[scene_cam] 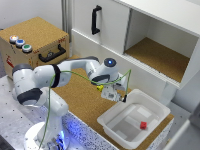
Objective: Put the grasped purple block on top of the yellow block
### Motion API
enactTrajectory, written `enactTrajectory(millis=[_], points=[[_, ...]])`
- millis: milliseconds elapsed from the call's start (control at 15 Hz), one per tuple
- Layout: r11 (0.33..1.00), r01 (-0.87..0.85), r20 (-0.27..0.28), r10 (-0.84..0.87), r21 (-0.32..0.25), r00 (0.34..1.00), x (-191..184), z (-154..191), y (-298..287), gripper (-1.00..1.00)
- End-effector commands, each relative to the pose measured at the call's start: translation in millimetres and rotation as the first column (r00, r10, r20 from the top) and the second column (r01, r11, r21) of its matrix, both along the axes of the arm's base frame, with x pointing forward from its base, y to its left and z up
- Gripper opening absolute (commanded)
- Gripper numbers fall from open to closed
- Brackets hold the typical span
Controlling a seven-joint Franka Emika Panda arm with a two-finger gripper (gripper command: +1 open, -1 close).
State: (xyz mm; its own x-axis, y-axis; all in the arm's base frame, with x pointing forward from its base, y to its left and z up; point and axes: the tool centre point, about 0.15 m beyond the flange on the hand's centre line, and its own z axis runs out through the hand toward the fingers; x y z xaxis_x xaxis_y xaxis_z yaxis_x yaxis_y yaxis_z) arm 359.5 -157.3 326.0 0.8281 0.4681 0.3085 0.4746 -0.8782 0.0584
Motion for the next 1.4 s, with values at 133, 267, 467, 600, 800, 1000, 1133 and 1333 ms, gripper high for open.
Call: enactTrajectory(millis=[133, 267, 467, 600, 800, 1000, 1133, 1333], points=[[0.985, 0.07, 0.088, -0.057, -0.16, 0.994, 10.5, -53.9, 81.2, -1.0], [0.979, 0.08, 0.106, -0.061, -0.188, 0.992, 13.8, -62.0, 105.8, -1.0], [0.978, 0.094, 0.094, -0.078, -0.186, 0.993, 26.9, -66.6, 126.5, -1.0], [0.975, 0.118, 0.093, -0.101, -0.189, 0.99, 39.5, -66.6, 132.2, -1.0], [0.969, 0.156, 0.027, -0.154, -0.191, 0.988, 56.5, -75.0, 133.8, -1.0], [0.966, 0.2, -0.033, -0.208, -0.162, 0.978, 71.7, -76.9, 130.8, -1.0], [0.957, 0.235, -0.05, -0.246, -0.17, 0.968, 80.2, -78.4, 127.7, -1.0], [0.95, 0.265, -0.078, -0.28, -0.164, 0.957, 97.5, -71.6, 119.3, -1.0]])
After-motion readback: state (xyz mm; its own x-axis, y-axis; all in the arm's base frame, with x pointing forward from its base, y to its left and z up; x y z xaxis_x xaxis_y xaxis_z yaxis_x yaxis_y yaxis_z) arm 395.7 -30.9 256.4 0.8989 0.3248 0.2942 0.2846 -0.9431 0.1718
